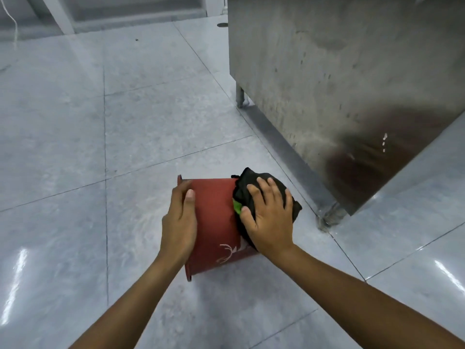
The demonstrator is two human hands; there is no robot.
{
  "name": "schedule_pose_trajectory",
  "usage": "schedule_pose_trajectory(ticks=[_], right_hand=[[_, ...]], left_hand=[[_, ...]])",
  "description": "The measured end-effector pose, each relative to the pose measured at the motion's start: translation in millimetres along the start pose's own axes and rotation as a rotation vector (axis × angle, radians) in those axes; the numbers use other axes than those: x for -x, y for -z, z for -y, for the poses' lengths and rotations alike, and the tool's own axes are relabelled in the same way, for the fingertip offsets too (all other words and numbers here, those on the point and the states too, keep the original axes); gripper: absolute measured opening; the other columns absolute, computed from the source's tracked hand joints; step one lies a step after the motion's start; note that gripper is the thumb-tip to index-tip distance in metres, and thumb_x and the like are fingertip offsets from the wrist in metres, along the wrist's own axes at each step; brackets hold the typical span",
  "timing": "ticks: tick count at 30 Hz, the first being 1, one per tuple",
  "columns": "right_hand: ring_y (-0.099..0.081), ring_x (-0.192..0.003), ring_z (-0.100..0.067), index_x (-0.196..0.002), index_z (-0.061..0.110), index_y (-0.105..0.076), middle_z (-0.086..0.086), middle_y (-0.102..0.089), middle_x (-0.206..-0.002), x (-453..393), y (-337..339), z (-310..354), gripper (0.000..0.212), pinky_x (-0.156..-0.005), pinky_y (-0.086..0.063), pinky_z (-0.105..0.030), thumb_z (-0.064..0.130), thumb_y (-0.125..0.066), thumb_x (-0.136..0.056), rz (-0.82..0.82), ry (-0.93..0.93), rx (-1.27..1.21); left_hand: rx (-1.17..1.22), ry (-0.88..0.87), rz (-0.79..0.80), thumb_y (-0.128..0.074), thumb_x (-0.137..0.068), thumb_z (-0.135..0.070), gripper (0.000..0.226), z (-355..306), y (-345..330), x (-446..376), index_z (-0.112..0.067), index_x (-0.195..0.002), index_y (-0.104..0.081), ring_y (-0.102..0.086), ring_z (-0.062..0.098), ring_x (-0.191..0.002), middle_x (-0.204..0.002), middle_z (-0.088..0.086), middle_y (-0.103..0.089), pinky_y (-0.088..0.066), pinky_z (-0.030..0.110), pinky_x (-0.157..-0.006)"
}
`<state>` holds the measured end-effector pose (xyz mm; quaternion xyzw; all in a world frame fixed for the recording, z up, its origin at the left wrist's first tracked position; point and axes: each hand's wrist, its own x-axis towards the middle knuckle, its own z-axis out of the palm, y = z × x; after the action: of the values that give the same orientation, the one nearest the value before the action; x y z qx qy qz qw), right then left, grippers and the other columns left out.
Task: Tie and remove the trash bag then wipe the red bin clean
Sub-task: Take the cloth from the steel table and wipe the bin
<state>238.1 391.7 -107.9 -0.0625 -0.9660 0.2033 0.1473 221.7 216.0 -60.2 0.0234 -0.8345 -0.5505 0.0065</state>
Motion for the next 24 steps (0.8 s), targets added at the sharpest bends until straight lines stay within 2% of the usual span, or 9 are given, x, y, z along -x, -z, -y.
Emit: schedule_pose_trajectory(ticks=[1, 3, 4, 7, 11, 15, 18, 21, 24], right_hand=[[-0.029, -0.145, -0.025, -0.135, 0.022, -0.053, -0.005, -0.043, -0.151, 3, -2, 7, 0.057, -0.117, -0.015, -0.057, 0.047, -0.035, -0.087, 0.007, 0.027, -0.009], [-0.025, -0.147, -0.024, -0.139, 0.025, -0.05, -0.003, -0.038, -0.154, 10, -3, 24, 0.058, -0.117, -0.014, -0.056, 0.047, -0.038, -0.087, 0.035, 0.127, -0.036], [-0.023, -0.148, -0.023, -0.14, 0.026, -0.048, -0.002, -0.036, -0.156, 16, -6, 35, 0.058, -0.117, -0.014, -0.056, 0.047, -0.04, -0.087, 0.054, 0.194, -0.049], [-0.018, -0.149, -0.02, -0.141, 0.029, -0.045, 0.001, -0.033, -0.157, 35, -12, 73, 0.058, -0.118, -0.012, -0.056, 0.044, -0.045, -0.085, 0.078, 0.33, -0.077], [-0.032, -0.142, -0.027, -0.138, 0.027, -0.047, -0.004, -0.043, -0.151, 41, -11, 95, 0.058, -0.112, -0.022, -0.059, 0.042, -0.045, -0.082, 0.077, 0.394, -0.052], [-0.04, -0.139, -0.025, -0.13, 0.026, -0.058, -0.003, -0.05, -0.146, 37, 5, 56, 0.058, -0.113, -0.024, -0.055, 0.042, -0.048, -0.076, 0.088, 0.486, -0.015], [-0.044, -0.137, -0.024, -0.126, 0.022, -0.063, -0.001, -0.054, -0.142, 34, 16, 10, 0.056, -0.111, -0.028, -0.055, 0.038, -0.047, -0.075, 0.048, 0.369, 0.002], [-0.045, -0.134, -0.027, -0.124, 0.015, -0.063, -0.004, -0.056, -0.138, 27, 22, -19, 0.054, -0.108, -0.034, -0.054, 0.035, -0.04, -0.079, 0.028, 0.12, -0.041], [-0.041, -0.137, -0.028, -0.126, 0.013, -0.061, -0.005, -0.054, -0.14, 28, 16, -13, 0.055, -0.114, -0.028, -0.052, 0.034, -0.035, -0.082, -0.023, -0.02, -0.079]], left_hand=[[0.013, 0.013, -0.024, -0.028, -0.102, -0.049, 0.025, -1, 1, -2, -0.052, -0.116, -0.049, -0.051, -0.023, -0.086, -0.114, -0.052, -0.049, -0.037, 0.007, -0.076], [0.035, 0.069, -0.023, -0.027, -0.101, -0.051, 0.035, -3, -1, -14, -0.041, -0.124, -0.052, -0.051, -0.002, -0.11, -0.141, -0.026, -0.048, -0.037, 0.023, -0.092], [0.043, 0.1, -0.014, -0.027, -0.101, -0.051, 0.038, -3, -2, -19, -0.036, -0.125, -0.053, -0.052, 0.007, -0.116, -0.144, -0.014, -0.049, -0.039, 0.028, -0.096], [0.032, 0.236, 0.032, -0.031, -0.1, -0.046, 0.036, -3, 0, -31, -0.026, -0.116, -0.057, -0.06, 0.017, -0.103, -0.12, 0.0, -0.063, -0.048, 0.035, -0.089], [0.098, 0.509, 0.127, -0.032, -0.098, -0.046, 0.046, -5, 18, -44, -0.015, -0.096, -0.067, -0.068, 0.023, -0.089, -0.092, 0.007, -0.074, -0.051, 0.038, -0.076], [0.012, 0.469, 0.073, -0.033, -0.1, -0.044, 0.046, 1, 16, -57, -0.012, -0.103, -0.066, -0.061, 0.028, -0.102, -0.112, 0.011, -0.066, -0.048, 0.043, -0.093], [-0.04, 0.415, 0.069, -0.03, -0.101, -0.046, 0.053, 1, 16, -68, -0.012, -0.121, -0.065, -0.054, 0.026, -0.114, -0.128, 0.01, -0.057, -0.042, 0.038, -0.095], [-0.038, 0.42, 0.105, -0.029, -0.101, -0.05, 0.057, 2, 15, -74, -0.01, -0.127, -0.061, -0.051, 0.025, -0.118, -0.134, 0.008, -0.054, -0.04, 0.035, -0.094], [-0.025, 0.437, 0.093, -0.029, -0.101, -0.048, 0.057, 5, 14, -78, -0.009, -0.127, -0.061, -0.05, 0.027, -0.121, -0.136, 0.01, -0.052, -0.038, 0.034, -0.092]])
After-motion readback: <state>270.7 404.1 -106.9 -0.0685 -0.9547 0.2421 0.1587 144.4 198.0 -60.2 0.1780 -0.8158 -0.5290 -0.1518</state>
